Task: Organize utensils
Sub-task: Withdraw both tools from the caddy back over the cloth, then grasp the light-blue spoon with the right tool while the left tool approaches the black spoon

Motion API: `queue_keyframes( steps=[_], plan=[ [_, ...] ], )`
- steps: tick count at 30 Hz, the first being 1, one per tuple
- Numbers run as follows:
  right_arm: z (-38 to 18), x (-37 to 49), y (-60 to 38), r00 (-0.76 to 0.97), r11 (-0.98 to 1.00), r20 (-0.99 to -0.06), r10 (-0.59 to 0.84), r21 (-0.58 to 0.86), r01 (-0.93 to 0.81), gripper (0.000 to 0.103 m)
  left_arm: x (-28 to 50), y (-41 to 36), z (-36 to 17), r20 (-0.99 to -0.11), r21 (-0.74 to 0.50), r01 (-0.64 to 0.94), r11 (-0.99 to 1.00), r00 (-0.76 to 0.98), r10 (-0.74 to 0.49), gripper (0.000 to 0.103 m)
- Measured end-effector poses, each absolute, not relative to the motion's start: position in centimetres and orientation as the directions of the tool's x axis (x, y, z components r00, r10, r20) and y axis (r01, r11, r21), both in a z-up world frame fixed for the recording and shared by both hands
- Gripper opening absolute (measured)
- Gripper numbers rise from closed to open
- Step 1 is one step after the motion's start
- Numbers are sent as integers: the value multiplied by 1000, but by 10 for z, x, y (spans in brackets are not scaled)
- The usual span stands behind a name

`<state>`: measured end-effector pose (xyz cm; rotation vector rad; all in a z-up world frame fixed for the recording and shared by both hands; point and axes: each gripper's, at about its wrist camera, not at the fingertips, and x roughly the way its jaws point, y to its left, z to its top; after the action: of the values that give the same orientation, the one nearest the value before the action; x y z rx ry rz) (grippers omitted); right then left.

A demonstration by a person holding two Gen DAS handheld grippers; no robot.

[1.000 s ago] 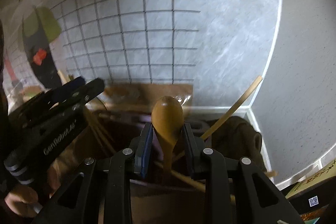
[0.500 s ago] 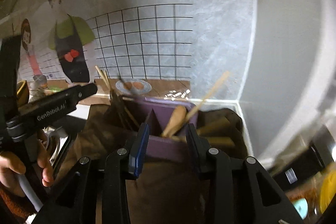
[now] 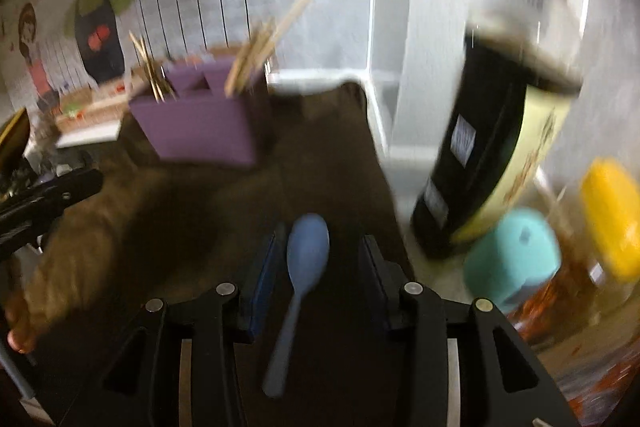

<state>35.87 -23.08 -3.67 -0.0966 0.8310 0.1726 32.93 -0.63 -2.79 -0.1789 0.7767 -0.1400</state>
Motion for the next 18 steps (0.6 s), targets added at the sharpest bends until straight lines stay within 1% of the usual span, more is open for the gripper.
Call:
queue_keyframes(
  steps=[6, 12, 18],
  plan=[
    [-66, 371, -227, 605, 981, -784, 142, 30, -191, 39, 308, -16, -45, -707, -205, 37, 978, 685, -174, 41],
    [-85, 388, -217, 567, 984, -817, 108, 6, -180, 39, 298, -14, -46, -702, -218, 21, 976, 692, -172, 41],
    [-90, 403, -216, 555, 988, -826, 101, 17, -154, 39, 295, -14, -45, -703, -222, 12, 975, 691, -169, 41]
  ],
)
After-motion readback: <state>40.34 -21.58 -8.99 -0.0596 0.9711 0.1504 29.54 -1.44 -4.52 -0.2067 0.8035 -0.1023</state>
